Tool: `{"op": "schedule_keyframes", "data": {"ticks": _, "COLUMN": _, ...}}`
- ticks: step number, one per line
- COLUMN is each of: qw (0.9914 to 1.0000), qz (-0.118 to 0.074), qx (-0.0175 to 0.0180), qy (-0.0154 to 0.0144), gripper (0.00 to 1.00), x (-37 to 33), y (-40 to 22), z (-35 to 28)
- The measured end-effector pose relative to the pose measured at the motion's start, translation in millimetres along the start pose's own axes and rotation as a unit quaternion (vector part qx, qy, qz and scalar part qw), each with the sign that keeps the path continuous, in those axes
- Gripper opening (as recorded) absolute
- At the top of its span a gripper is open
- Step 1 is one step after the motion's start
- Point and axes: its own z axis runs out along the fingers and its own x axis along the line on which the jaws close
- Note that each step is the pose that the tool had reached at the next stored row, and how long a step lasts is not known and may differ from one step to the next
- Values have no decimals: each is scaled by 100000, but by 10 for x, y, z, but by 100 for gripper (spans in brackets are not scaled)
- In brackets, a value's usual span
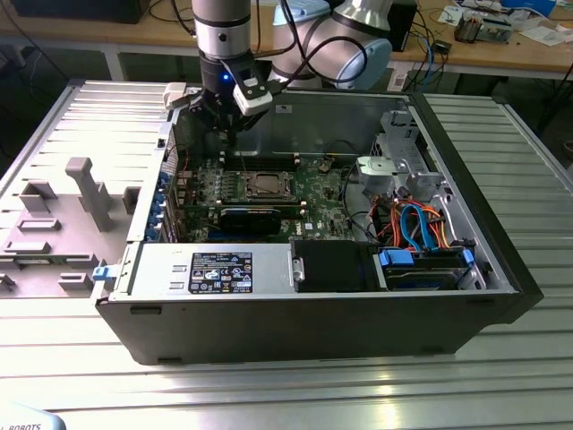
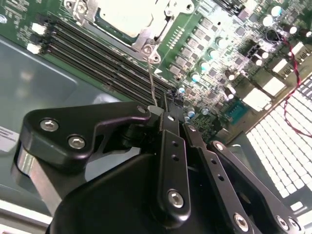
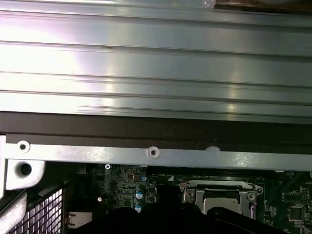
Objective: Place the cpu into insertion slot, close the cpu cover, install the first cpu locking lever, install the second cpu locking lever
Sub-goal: 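Install the first cpu locking lever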
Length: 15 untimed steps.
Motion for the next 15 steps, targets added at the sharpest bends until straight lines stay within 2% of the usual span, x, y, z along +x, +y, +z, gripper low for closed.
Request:
{"op": "schedule_keyframes", "data": {"ticks": 4, "qw": 100000, "qz": 4, "qx": -1, "qy": 3, "gripper": 11, "x": -81, "y": -4, "z": 2}}
{"op": "schedule_keyframes", "data": {"ticks": 15, "qw": 100000, "qz": 5, "qx": 2, "qy": 18, "gripper": 11, "x": -225, "y": -11, "z": 4}}
